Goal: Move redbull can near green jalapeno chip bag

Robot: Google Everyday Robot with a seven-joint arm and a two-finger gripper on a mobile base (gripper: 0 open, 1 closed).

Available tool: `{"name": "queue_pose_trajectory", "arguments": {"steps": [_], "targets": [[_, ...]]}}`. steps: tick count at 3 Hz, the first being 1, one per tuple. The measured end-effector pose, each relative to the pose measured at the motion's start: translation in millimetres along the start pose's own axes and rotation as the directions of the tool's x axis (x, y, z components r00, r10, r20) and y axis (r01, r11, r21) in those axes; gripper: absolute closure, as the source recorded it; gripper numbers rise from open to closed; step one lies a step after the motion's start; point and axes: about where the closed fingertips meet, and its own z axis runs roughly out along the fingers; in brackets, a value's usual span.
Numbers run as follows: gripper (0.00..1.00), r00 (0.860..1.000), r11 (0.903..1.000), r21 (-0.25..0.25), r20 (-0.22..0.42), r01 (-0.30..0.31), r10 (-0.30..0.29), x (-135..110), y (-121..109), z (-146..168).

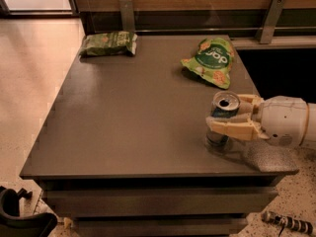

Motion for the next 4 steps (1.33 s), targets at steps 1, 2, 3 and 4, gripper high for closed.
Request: {"name": "queue_pose_trajectory", "arguments": {"steps": [1,2,3,4], "targets": [[1.0,1.0,0.9999,-0.011,0.018,-0.01,0.01,-25,-30,6],[1.0,1.0,0.9996,-0.012,0.004,-0.027,0.027,-73,-94,33],[1.0,0.999,0.9984,0.022,-0.01,-0.052,0.052,-103,-146,65],[1.0,0.996,0.996,0.022,-0.004,-0.087,0.087,-120,-176,119]]}}
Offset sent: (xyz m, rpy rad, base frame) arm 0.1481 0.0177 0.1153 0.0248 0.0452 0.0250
